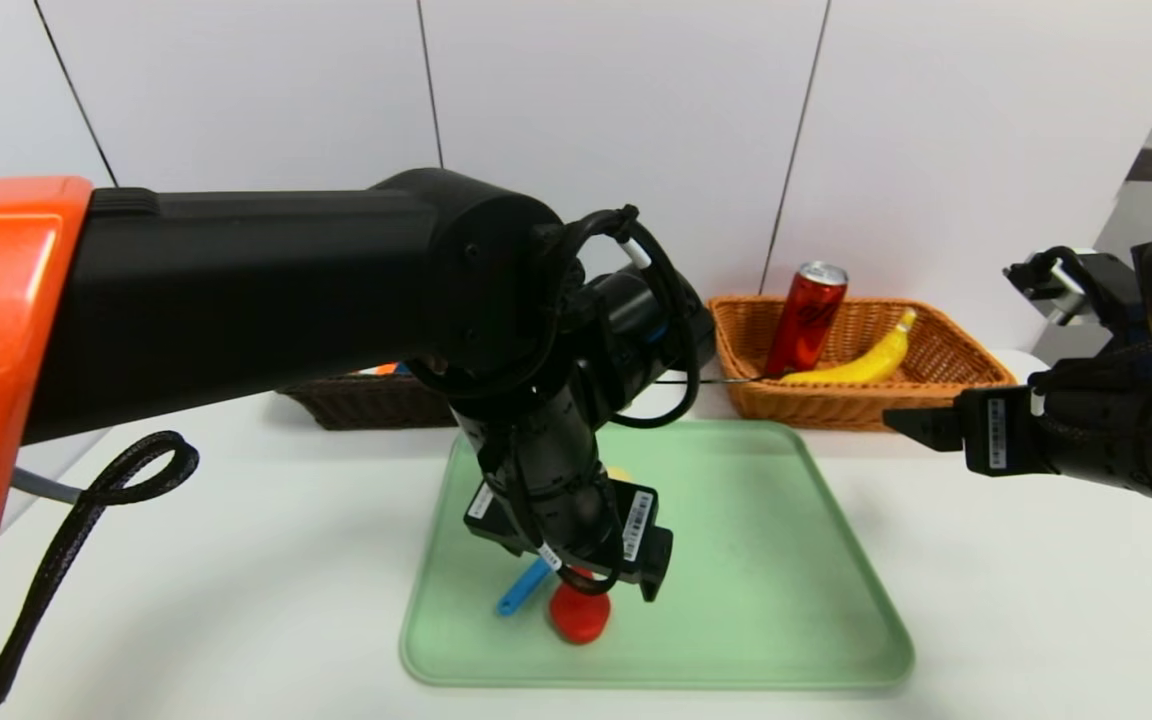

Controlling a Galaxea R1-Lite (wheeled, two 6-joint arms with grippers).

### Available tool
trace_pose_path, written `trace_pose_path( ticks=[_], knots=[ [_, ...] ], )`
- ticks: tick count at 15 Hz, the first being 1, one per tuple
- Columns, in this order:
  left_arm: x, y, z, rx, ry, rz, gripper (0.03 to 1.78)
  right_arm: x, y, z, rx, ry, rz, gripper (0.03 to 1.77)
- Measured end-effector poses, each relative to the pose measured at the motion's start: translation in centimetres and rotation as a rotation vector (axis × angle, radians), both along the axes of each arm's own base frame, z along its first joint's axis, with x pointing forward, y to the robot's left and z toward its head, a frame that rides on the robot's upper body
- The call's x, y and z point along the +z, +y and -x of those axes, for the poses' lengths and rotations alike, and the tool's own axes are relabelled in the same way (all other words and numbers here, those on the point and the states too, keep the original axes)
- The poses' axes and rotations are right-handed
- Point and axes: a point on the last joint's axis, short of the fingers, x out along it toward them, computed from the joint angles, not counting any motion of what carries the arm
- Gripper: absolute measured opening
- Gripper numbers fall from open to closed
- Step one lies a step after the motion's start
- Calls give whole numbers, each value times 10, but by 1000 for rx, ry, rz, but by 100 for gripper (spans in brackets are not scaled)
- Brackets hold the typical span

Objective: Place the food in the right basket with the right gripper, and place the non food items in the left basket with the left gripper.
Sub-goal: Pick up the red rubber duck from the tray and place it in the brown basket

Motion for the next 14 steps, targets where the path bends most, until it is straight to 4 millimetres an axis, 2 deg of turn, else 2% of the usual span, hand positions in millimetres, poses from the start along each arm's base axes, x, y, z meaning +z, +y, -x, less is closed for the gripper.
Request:
trace_pose_path(
  ticks=[7,14],
  knots=[
    [-5,-14,14,-51,9,-15,169,0,-4,10,-1,-8,-1,169],
    [-26,-25,9,-45,33,-63,169,2,-7,20,-3,-23,-5,169]
  ],
)
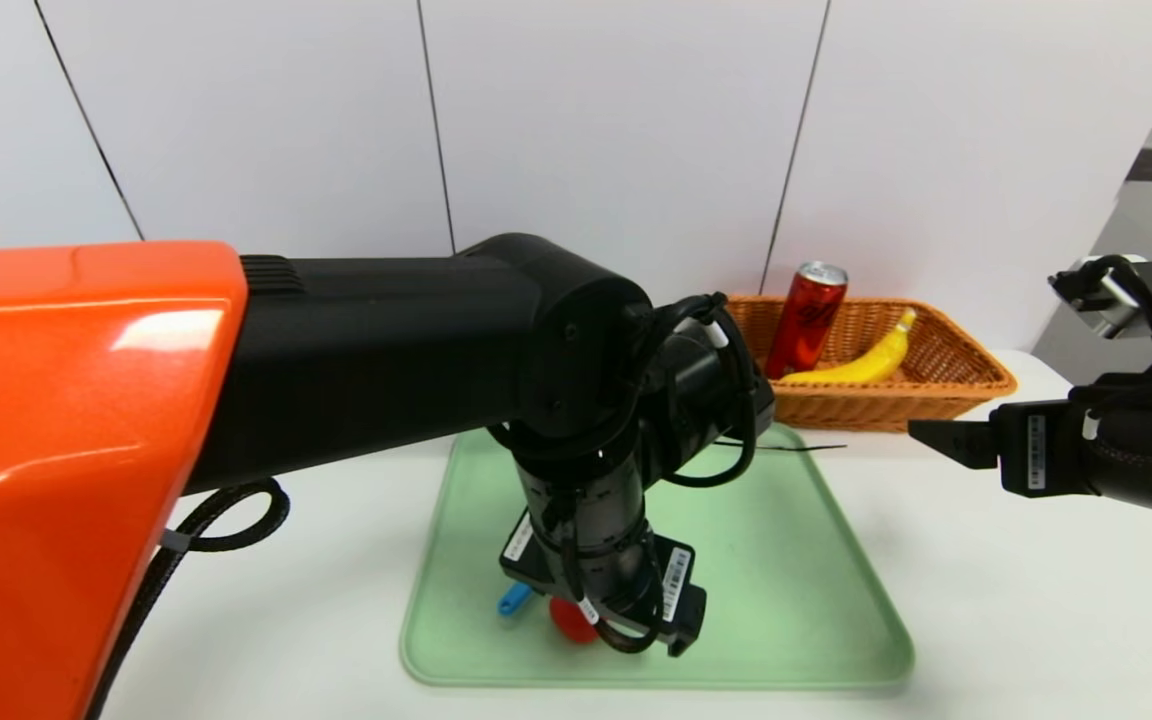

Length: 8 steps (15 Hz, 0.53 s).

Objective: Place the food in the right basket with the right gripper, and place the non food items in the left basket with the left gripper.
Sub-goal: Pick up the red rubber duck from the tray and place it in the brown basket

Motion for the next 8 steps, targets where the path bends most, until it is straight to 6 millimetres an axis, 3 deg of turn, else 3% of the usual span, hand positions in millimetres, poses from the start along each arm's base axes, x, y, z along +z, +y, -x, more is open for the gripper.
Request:
trace_pose_path(
  ticks=[8],
  knots=[
    [-11,-7,-6,-3,-9,-8,169,-3,0,2,2,6,1,169]
  ],
)
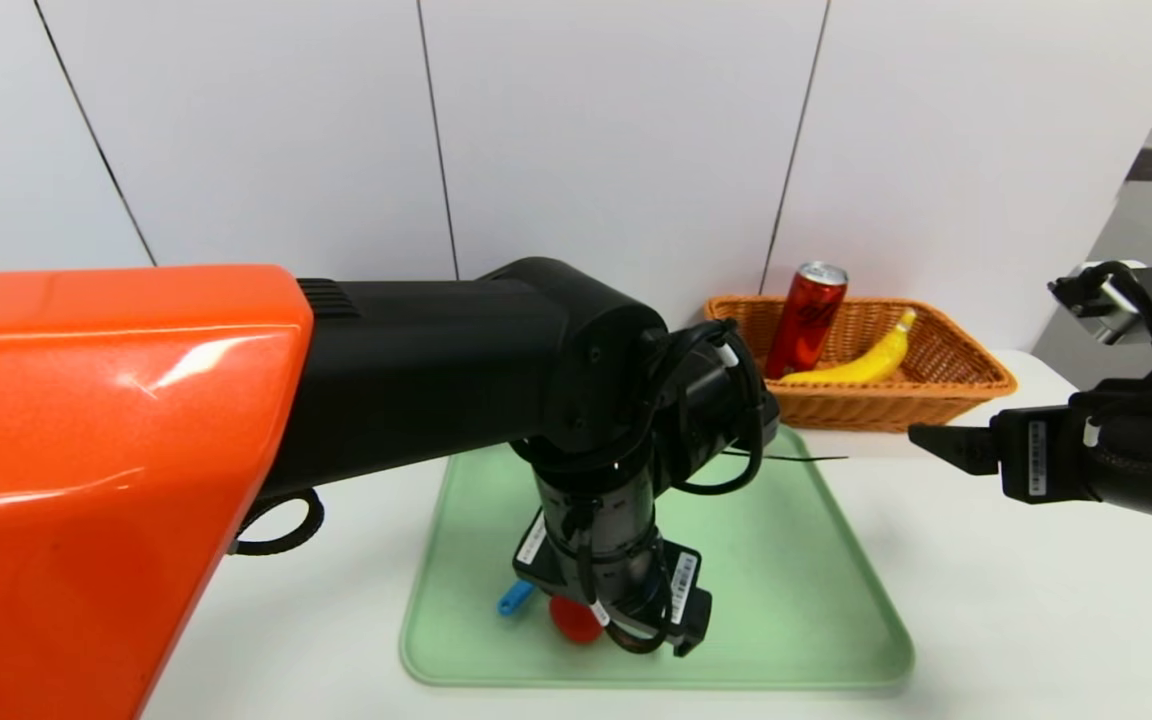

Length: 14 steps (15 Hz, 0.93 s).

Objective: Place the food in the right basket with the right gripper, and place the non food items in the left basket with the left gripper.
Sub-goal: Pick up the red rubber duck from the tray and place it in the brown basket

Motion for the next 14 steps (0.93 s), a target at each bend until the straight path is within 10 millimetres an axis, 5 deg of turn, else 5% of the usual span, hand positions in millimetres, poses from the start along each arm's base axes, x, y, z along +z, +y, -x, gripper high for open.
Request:
trace_pose_path(
  ticks=[14],
  knots=[
    [-8,-3,-4,-10,-14,-24,169,-4,2,2,12,9,2,169]
  ],
)
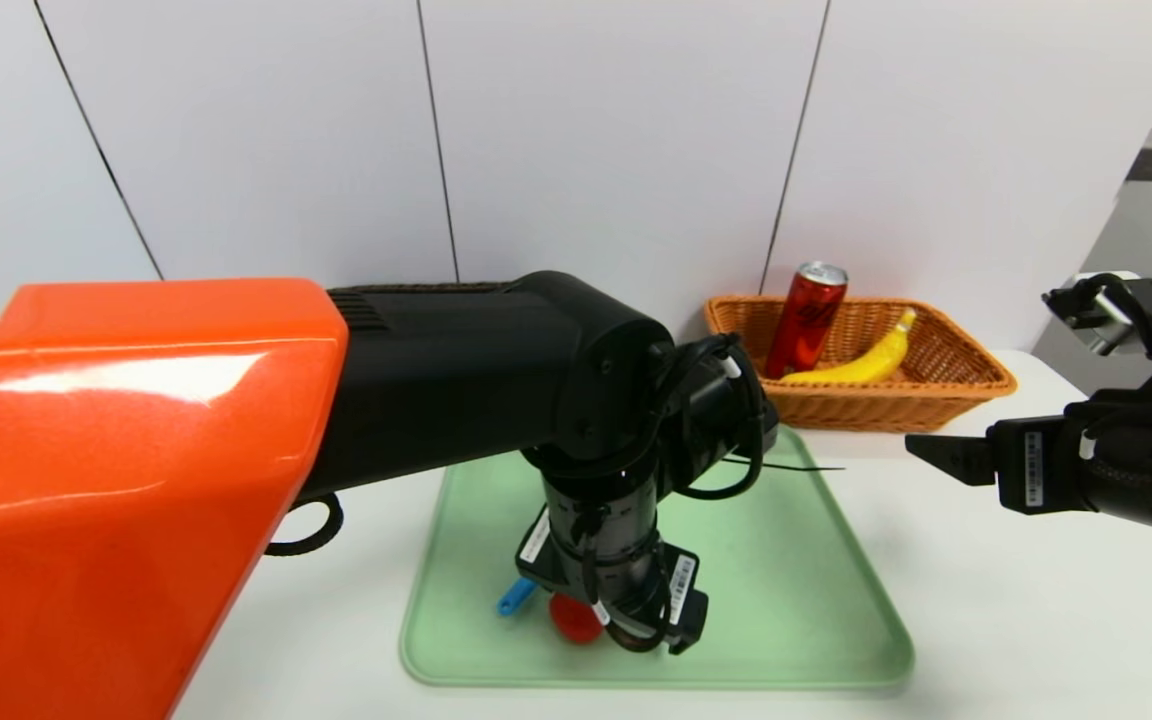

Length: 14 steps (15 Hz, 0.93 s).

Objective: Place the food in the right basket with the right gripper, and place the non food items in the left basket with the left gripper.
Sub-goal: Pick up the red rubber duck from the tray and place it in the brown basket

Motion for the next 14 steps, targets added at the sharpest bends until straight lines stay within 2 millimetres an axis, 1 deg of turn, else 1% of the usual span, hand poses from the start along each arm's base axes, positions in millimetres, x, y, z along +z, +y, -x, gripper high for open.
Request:
trace_pose_path(
  ticks=[13,14],
  knots=[
    [-9,-2,-8,-3,-11,-12,169,-1,1,0,5,2,-1,169],
    [-9,-2,-9,-2,-11,-11,151,-1,1,0,6,3,-1,169]
  ],
)
